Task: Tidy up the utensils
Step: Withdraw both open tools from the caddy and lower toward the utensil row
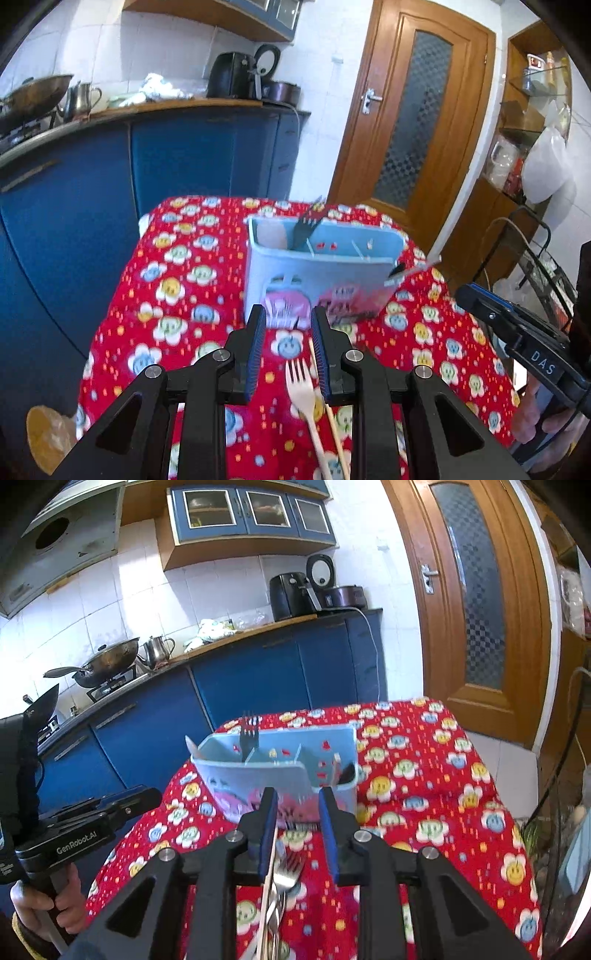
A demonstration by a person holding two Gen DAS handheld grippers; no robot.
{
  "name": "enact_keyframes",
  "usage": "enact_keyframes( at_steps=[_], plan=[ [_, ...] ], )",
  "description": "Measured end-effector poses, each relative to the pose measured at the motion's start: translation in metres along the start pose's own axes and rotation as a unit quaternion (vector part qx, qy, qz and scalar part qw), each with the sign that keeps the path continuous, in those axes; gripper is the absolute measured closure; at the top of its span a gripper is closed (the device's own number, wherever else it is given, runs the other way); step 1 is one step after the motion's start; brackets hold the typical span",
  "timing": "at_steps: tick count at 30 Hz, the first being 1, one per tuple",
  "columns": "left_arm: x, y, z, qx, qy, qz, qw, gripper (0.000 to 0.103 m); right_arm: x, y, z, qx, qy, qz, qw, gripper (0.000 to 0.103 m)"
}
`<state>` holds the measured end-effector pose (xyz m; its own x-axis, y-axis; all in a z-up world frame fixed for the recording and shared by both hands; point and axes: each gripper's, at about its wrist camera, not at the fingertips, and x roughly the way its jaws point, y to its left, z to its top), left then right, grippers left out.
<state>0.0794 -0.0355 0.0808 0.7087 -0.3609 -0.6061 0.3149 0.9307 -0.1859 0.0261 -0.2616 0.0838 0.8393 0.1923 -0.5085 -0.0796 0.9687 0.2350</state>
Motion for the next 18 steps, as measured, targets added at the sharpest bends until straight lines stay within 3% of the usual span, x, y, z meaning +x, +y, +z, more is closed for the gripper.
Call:
enact_keyframes(
  at_steps=[18],
  plan=[
    [0.035,0.000,-0.053,-0.017,0.117,-0.010,0.9929,0.078,0.003,-0.040,-0.052,0.062,0.060,-0.008,0.996,0.074]
  ],
)
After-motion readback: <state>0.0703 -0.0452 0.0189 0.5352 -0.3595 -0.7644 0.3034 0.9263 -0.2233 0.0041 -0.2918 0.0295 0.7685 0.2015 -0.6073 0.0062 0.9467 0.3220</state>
